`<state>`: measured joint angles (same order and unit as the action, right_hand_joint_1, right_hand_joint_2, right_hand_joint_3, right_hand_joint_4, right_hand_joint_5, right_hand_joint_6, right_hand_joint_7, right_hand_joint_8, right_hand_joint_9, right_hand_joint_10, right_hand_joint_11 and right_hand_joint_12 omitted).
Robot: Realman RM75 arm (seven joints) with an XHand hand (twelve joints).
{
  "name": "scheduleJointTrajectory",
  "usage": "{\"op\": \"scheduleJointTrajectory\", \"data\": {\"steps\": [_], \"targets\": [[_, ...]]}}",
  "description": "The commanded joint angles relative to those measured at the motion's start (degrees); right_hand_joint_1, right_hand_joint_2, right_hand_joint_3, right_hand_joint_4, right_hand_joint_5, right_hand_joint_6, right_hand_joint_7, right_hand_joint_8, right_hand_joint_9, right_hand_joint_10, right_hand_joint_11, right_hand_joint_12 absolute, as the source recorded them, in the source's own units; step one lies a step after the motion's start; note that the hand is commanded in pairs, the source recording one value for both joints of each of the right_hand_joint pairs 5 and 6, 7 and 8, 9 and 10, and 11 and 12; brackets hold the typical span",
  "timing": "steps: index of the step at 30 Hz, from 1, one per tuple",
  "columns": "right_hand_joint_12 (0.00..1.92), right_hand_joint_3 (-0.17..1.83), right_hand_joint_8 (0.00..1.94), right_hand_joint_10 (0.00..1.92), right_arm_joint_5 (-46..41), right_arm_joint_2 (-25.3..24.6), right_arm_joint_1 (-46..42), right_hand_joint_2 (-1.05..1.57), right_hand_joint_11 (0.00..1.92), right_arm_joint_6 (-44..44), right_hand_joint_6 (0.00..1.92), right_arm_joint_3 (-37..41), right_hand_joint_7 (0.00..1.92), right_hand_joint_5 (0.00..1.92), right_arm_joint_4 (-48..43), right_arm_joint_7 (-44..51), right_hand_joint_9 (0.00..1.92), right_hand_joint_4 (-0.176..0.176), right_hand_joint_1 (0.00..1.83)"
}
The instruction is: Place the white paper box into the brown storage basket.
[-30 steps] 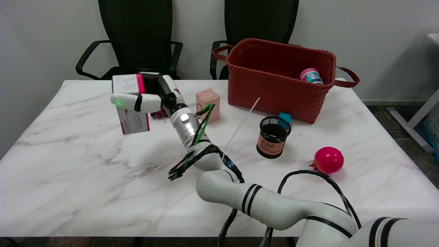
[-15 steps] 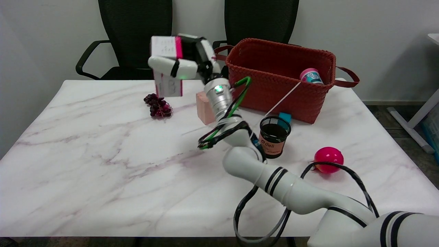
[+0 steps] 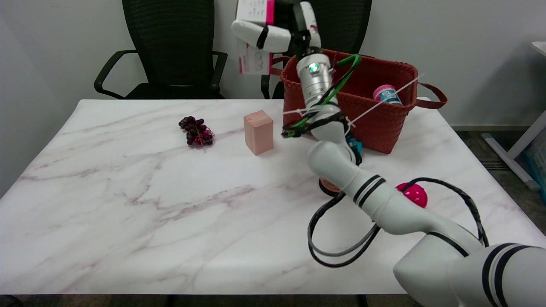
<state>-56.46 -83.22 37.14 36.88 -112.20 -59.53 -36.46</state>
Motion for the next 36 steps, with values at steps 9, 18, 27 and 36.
{"op": "scheduleJointTrajectory", "data": {"steps": [9, 18, 27, 36], "targets": [[1.22, 0.64, 1.56, 1.39, -8.7, 7.9, 20.7, 1.17, 1.22, -2.1, 1.59, 5.6, 1.56, 1.59, 24.6, 15.1, 1.39, 0.0, 1.29], [1.21, 0.66, 1.56, 1.39, -13.3, 10.0, 25.8, 1.1, 1.21, -2.0, 1.58, 6.6, 1.56, 1.58, 37.6, 19.2, 1.39, 0.0, 1.26], [1.21, 0.65, 1.57, 1.4, -13.3, 12.2, 23.1, 1.08, 1.21, -4.4, 1.51, 6.6, 1.57, 1.51, 43.0, 19.9, 1.4, 0.0, 1.25], [1.2, 0.68, 1.56, 1.39, -12.9, 12.1, 22.2, 1.05, 1.2, -8.4, 1.42, 3.0, 1.56, 1.42, 44.2, 23.2, 1.39, 0.0, 1.24]]}}
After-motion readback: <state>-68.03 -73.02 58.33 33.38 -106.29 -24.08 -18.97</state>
